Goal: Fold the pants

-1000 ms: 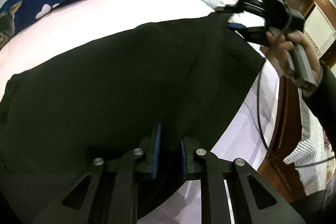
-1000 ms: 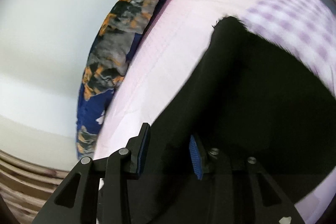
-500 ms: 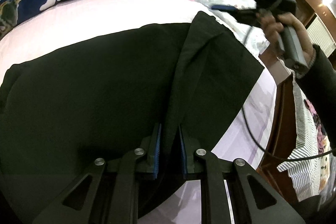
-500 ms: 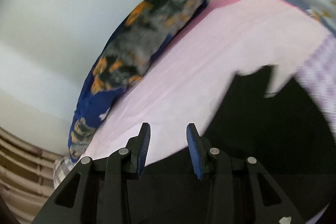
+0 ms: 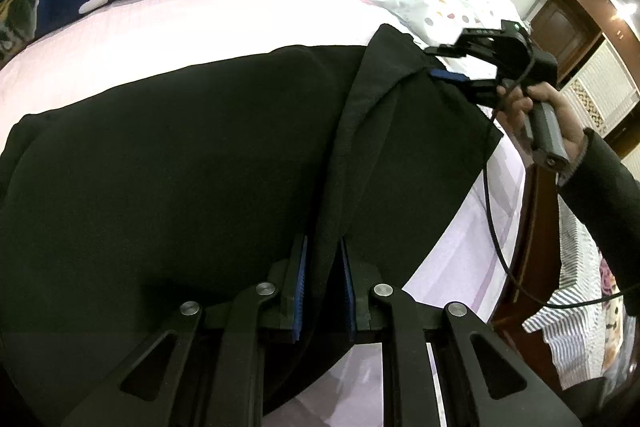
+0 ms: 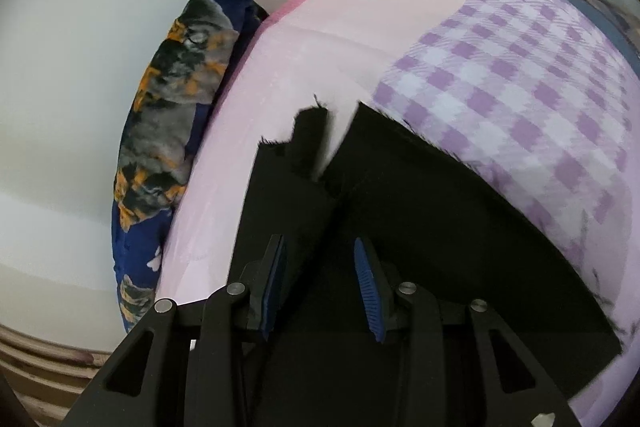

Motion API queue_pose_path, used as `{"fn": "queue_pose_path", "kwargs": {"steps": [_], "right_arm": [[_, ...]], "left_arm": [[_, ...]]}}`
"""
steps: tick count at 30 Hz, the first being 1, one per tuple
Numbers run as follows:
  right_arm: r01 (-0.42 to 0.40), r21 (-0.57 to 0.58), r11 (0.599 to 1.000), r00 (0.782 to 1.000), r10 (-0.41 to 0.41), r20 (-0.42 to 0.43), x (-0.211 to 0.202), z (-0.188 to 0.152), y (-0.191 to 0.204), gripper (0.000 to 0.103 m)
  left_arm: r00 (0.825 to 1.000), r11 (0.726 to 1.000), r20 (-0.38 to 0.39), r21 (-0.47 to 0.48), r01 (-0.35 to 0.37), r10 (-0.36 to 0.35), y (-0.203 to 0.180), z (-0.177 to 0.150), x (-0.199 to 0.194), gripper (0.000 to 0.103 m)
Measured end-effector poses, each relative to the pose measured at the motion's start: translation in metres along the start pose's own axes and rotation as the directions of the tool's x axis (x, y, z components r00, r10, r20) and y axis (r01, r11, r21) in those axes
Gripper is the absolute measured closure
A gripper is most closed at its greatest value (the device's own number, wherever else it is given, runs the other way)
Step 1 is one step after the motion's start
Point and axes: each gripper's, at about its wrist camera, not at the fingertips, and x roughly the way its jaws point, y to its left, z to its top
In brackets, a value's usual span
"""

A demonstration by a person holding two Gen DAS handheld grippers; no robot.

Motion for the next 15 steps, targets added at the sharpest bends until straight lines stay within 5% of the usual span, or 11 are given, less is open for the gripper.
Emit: {"fn": "queue_pose_path", "kwargs": {"steps": [2, 6, 15], "right_arm": [[0.002, -0.006, 1.0, 1.0, -0.002, 0.014, 0.003, 0.006, 0.004, 0.07], [-0.001, -0.017, 1.0, 1.0, 0.001, 0.006, 0.011, 0.014, 0.008, 0.093], [0.026, -0.104, 0.994, 0.992, -0.013, 0.122, -0.054, 0.006, 0.019, 0.098]], "left_arm": [[1.0, 1.0, 0.001, 0.001, -0.003, 0.003, -0.001, 0.0, 0.0, 0.086], [1.0, 1.0, 0.001, -0.001, -0.006, 0.006, -0.001, -0.001, 0.0, 0.086], [1.0, 1.0, -0.01, 0.002, -0.028, 0.028, -0.004, 0.001, 0.001, 0.086]]}}
